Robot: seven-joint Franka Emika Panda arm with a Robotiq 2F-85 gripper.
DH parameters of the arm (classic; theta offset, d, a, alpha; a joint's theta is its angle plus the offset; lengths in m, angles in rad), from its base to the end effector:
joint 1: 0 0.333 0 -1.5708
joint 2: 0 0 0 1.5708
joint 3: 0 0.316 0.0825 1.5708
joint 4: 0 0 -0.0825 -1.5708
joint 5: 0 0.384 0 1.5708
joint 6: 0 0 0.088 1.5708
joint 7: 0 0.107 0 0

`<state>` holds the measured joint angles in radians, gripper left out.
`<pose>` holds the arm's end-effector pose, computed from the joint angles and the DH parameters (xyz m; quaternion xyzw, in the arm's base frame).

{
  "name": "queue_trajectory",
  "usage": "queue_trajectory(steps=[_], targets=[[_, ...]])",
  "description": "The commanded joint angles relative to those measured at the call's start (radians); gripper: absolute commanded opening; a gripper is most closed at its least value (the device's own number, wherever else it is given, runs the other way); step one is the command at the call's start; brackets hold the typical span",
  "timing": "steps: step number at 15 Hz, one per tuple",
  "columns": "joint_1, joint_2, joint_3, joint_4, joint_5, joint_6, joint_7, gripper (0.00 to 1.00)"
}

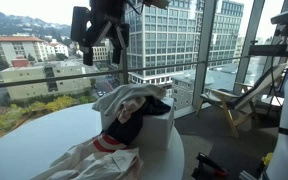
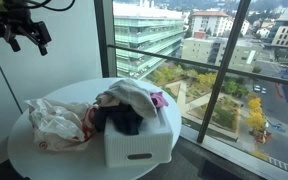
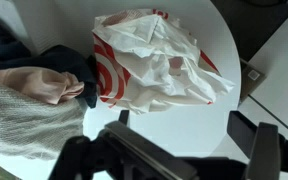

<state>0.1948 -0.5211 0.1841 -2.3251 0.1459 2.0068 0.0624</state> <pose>0.3806 0.1714 0.5484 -0.9869 -0.1254 -0.0913 0.0433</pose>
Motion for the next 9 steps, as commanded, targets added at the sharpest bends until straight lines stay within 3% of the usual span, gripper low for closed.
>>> queue_trajectory(steps=[1,9], targets=[[0.001,0.001,-0.001,0.007,-0.001,-0.001,0.001,1.00],[0.001,-0.006,-0.001,0.015,-0.001,-0.002,0.001,1.00]])
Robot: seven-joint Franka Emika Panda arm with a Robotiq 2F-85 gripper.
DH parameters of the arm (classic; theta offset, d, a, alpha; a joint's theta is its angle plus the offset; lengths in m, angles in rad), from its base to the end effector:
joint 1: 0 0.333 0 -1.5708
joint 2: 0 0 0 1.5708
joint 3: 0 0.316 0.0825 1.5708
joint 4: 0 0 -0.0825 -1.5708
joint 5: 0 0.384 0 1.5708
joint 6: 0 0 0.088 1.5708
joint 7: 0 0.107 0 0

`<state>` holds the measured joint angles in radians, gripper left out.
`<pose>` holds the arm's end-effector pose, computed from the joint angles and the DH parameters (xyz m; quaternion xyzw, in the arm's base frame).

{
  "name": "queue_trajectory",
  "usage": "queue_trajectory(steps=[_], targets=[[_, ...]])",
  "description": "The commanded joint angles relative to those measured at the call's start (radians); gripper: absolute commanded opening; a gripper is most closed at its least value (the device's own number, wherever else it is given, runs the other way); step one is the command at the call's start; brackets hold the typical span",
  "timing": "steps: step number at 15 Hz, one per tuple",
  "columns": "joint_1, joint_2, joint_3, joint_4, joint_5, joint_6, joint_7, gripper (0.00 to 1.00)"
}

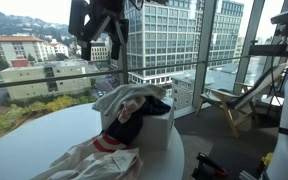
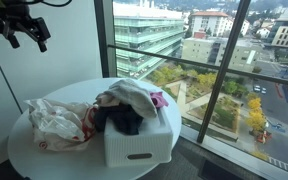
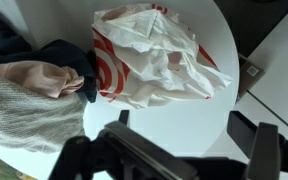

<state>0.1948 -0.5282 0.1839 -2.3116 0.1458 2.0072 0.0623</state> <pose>0.3801 0.1720 0.5581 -0.9858 -0.1262 -0.1016 0.0451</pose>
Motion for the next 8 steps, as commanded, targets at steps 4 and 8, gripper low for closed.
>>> queue_trajectory(steps=[4,8], targets=[[0.001,0.001,-0.001,0.002,-0.001,-0.002,0.001,1.00],[0.004,0.039,0.040,0.001,-0.066,0.104,-0.027,1.00]])
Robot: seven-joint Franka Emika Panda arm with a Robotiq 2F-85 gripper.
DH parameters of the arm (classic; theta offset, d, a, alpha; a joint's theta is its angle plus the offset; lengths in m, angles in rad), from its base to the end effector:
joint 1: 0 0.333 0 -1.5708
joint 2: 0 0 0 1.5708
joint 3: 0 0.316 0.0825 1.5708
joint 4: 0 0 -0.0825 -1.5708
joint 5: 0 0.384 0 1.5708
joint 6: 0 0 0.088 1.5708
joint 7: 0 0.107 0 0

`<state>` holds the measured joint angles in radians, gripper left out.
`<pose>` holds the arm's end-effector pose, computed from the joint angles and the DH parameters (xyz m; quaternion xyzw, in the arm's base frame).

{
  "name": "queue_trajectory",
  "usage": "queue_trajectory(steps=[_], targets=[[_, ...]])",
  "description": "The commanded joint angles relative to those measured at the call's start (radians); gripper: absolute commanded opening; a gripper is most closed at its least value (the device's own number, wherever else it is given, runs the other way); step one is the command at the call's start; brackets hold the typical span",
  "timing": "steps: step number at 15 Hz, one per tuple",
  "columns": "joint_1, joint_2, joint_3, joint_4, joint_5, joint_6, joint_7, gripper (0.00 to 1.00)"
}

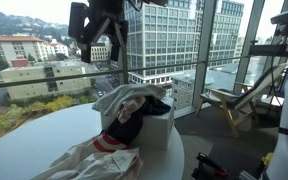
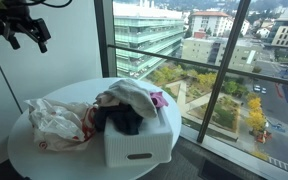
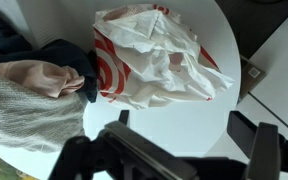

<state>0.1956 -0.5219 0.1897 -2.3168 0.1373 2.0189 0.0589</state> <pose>0.3811 0.1745 0.5539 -0.9852 -0.1317 -0.1025 0.0401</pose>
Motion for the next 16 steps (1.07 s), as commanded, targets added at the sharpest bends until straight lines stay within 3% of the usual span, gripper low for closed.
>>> queue_trajectory(steps=[1,6,16], targets=[[0.007,0.058,0.047,0.004,-0.087,0.148,-0.042,1.00],[0.020,0.228,0.101,-0.033,-0.196,0.360,-0.043,1.00],[0.031,0.544,0.084,-0.071,-0.300,0.614,-0.075,1.00]])
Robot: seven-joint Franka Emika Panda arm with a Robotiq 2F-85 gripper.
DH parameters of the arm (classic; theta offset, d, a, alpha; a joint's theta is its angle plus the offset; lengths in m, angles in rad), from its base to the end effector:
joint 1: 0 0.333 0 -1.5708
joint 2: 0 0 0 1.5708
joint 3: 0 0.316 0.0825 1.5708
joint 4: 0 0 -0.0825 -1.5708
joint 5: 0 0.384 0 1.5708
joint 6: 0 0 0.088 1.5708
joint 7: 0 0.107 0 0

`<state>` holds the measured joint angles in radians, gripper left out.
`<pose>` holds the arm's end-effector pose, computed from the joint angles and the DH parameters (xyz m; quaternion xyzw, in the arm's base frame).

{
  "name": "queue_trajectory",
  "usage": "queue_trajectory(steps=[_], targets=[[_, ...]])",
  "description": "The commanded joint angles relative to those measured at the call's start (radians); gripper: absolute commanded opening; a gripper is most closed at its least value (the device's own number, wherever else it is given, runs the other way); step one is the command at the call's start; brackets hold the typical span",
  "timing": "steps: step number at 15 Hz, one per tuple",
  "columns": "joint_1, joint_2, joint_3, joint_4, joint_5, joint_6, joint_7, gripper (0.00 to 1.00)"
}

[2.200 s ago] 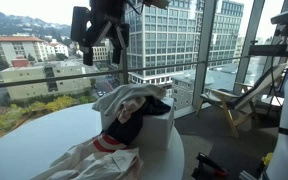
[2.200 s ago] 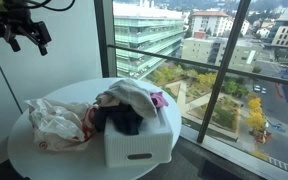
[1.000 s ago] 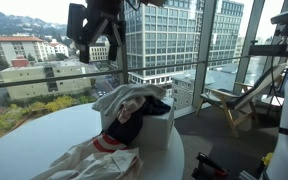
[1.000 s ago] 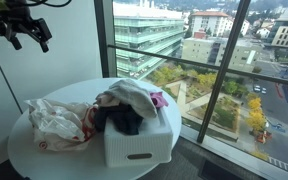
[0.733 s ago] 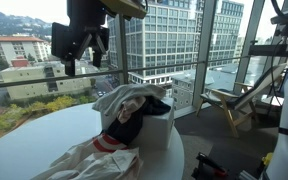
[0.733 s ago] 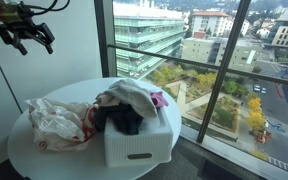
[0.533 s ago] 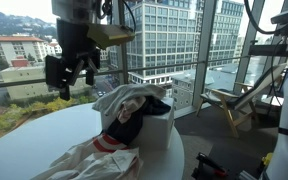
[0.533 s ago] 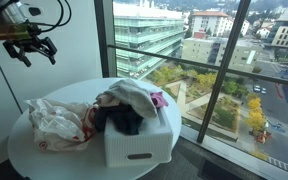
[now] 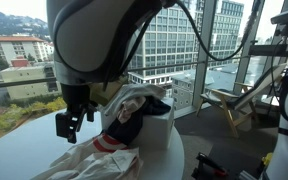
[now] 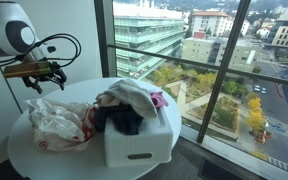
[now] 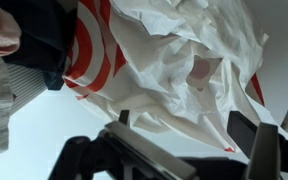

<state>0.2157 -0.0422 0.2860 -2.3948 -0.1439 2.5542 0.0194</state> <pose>0.4438 0.2458 0.3520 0.9501 0.2914 0.1091 0.0242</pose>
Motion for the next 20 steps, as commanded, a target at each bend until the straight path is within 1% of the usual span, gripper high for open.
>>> queue_trajectory(steps=[1,5,9,12,13,16,20], targets=[[0.011,0.087,-0.014,0.008,-0.031,0.092,-0.043,1.00],[0.012,0.164,-0.030,-0.001,-0.107,0.149,-0.075,1.00],[0.020,0.235,-0.062,0.009,-0.214,0.185,-0.077,1.00],[0.039,0.294,-0.099,0.026,-0.318,0.224,-0.063,1.00],[0.030,0.312,-0.097,0.033,-0.357,0.236,-0.050,1.00],[0.058,0.371,-0.150,0.072,-0.507,0.284,-0.004,1.00],[0.094,0.436,-0.203,0.121,-0.642,0.325,0.047,1.00]])
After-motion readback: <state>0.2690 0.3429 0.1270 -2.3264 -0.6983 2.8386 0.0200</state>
